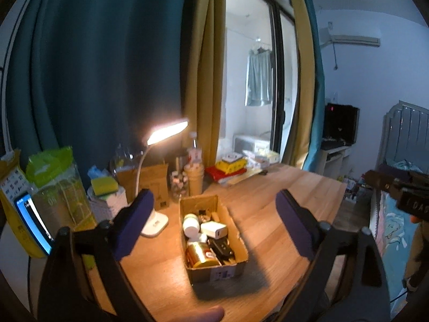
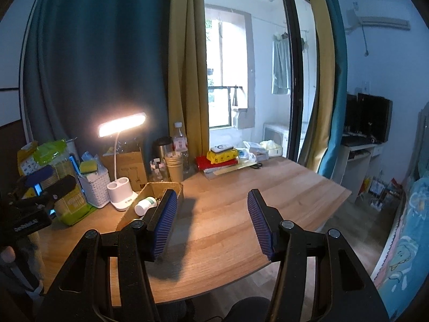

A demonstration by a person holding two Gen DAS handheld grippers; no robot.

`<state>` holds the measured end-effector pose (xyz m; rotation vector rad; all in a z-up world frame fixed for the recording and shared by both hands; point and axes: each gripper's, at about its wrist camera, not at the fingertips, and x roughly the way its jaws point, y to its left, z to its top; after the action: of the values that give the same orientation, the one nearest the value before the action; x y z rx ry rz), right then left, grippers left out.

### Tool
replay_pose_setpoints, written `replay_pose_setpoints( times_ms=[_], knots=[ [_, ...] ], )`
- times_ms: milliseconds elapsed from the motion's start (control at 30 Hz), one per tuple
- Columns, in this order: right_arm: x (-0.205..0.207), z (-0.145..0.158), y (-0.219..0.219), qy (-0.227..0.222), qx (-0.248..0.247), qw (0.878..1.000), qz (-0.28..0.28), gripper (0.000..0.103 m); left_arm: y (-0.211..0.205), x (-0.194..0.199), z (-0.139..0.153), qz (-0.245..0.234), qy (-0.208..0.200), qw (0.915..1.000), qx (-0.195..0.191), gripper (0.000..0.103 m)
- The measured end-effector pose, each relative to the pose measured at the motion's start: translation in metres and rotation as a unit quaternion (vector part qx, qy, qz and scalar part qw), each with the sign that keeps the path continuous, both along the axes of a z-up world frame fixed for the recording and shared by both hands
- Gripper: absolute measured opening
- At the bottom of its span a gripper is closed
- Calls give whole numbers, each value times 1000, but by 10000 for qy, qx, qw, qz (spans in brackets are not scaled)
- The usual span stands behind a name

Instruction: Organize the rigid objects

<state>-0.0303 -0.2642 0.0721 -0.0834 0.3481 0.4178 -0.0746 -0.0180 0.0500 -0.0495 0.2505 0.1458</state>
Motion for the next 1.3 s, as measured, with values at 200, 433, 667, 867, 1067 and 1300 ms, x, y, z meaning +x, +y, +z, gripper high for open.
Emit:
replay_pose_setpoints(
  times_ms=[200, 433, 667, 867, 1067, 1300],
  knots=[
    [-7, 7, -1, -91, 31, 9999, -35, 58, -2, -14, 18, 44, -178, 9998, 34, 98],
    [-7, 7, -4, -54, 107, 9999, -57, 58, 0, -16, 20, -62, -189, 9998, 23, 98],
    [-6, 7, -5, -46, 123, 9999, -100, 58, -2, -16, 19, -70, -203, 9998, 57, 98],
    [-7, 7, -4, -52, 91, 9998, -145, 58, -3, -16, 19, -106, -204, 9997, 70, 98],
    [-6, 6, -3, -47, 96, 9998, -167, 58, -3, -16, 19, -114, -203, 9997, 72, 98],
    [-7, 6, -4, -60, 98, 9997, -211, 58, -6, -16, 18, -149, -188, 9997, 64, 98]
  ],
)
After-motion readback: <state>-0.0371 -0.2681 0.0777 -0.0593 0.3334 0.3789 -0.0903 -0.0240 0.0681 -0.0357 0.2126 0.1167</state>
